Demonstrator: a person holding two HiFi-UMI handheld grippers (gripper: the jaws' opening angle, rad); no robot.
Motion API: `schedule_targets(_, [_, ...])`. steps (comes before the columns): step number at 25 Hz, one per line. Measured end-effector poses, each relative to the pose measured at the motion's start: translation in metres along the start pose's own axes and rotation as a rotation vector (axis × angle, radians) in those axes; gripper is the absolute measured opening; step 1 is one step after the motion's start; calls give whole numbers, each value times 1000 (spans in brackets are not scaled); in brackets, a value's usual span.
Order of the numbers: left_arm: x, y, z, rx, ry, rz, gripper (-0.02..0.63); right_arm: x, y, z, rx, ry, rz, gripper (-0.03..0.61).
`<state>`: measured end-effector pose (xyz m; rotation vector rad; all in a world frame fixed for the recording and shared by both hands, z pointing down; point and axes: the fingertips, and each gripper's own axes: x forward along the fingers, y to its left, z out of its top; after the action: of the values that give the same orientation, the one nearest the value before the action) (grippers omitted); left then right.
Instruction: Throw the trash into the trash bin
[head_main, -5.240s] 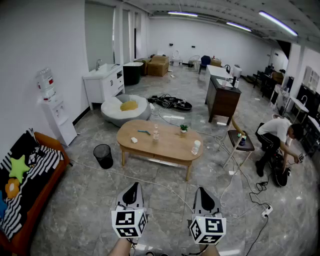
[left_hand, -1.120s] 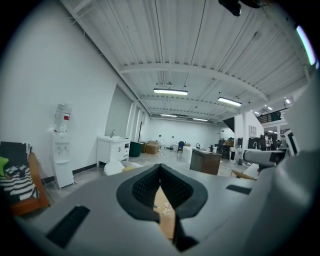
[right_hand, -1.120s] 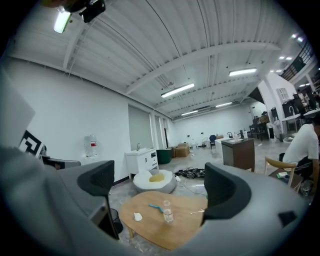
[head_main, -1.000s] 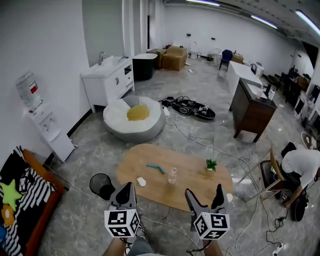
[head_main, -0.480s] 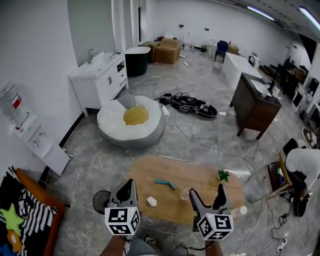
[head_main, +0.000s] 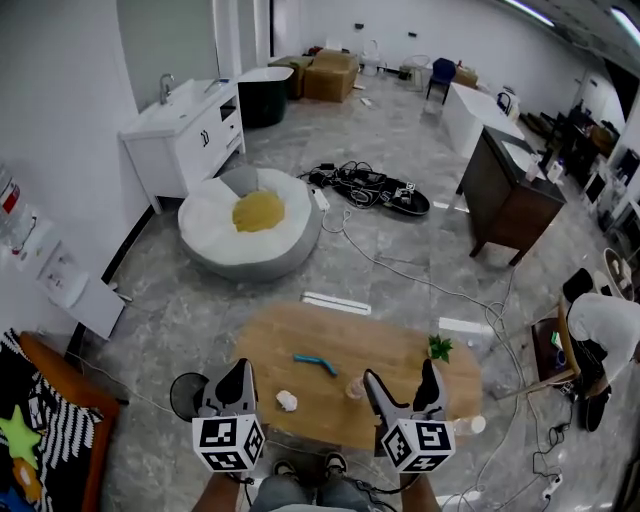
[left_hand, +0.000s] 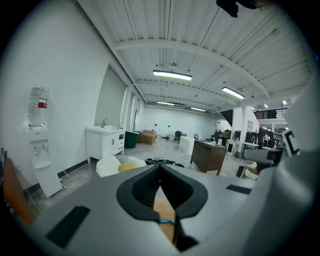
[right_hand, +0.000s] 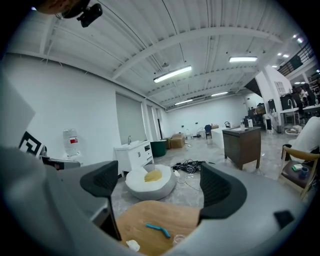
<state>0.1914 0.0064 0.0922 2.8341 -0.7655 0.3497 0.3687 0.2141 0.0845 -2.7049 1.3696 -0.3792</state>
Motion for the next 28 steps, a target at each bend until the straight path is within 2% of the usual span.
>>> schedule_targets(3, [10, -1, -8, -4, 19, 7, -8, 11, -5, -12, 5, 28, 11, 518])
schedule_targets(8, [27, -2, -52, -7, 83, 10, -9, 29, -20, -63, 28, 110, 9, 518])
schedule_targets(15, [54, 11, -147, -52, 185, 37, -9, 58, -35, -145, 31, 202, 13, 518])
schedule_targets(18, [64, 13, -194, -65, 226, 42, -8, 62, -39, -192, 33, 247, 20, 518])
schedule_targets(23, [75, 20, -253, -77, 252, 30, -8, 68, -42, -266, 41, 308, 10, 518])
schedule_targets(28, [84, 32, -300, -91, 272, 35, -8, 78, -49, -312, 39, 318, -5, 518])
